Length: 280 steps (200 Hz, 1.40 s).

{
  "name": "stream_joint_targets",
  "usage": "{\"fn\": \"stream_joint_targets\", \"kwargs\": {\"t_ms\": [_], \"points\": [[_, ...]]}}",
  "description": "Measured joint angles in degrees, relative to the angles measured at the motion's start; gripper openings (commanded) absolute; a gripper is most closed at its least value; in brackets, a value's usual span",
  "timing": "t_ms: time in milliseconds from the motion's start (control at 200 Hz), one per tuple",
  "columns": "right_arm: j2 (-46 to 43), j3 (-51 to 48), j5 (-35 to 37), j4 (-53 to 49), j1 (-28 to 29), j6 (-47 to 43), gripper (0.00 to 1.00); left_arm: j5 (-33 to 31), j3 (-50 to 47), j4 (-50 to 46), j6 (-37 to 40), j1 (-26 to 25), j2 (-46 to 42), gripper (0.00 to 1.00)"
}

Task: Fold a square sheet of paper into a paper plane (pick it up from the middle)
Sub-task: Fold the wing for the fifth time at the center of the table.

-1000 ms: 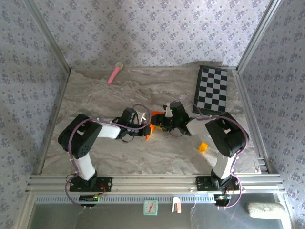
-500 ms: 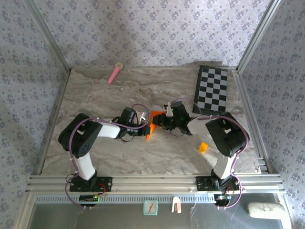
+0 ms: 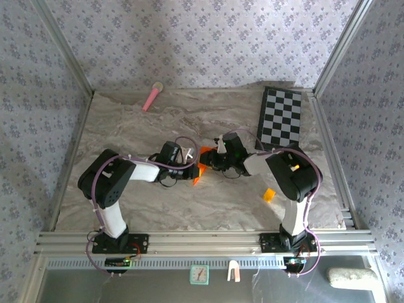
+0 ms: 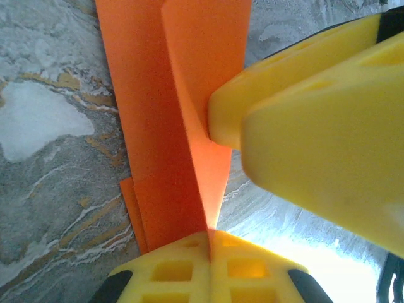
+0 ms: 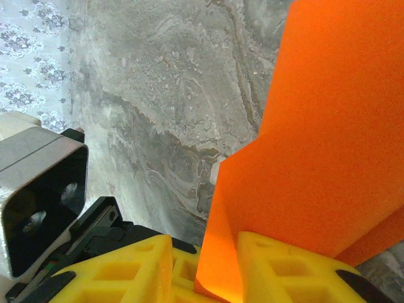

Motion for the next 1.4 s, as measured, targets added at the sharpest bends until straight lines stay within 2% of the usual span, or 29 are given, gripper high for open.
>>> {"fn": "stream_joint_targets", "kwargs": {"t_ms": [250,550,750,1034,1399], "points": [[0.28,0.22,0.04,-0.63,0.0,0.0,0.33,-0.02,0.68,-1.46,-0.24,0.04,0.02,0.09],[-0.02,-0.35,-0.02,0.09,-0.02,0.0,0.34,0.72,1.42,-2.36,-1.33,0.39,0.72,0.02],[-1.88,-2.21,-0.2,0.52,0.17,0.0,0.27,1.68,1.68,-2.4,-2.43,0.87,1.11,0.0],[-0.66,-2.1,-0.37,1.18,0.63,0.04,0.26,2.78,1.84,-2.34,-4.07,1.4,1.53,0.0],[1.42,0.22,-0.46,0.59,0.59,0.04,0.27,3.45,2.01,-2.38,-4.5,1.62,1.79,0.06]]}}
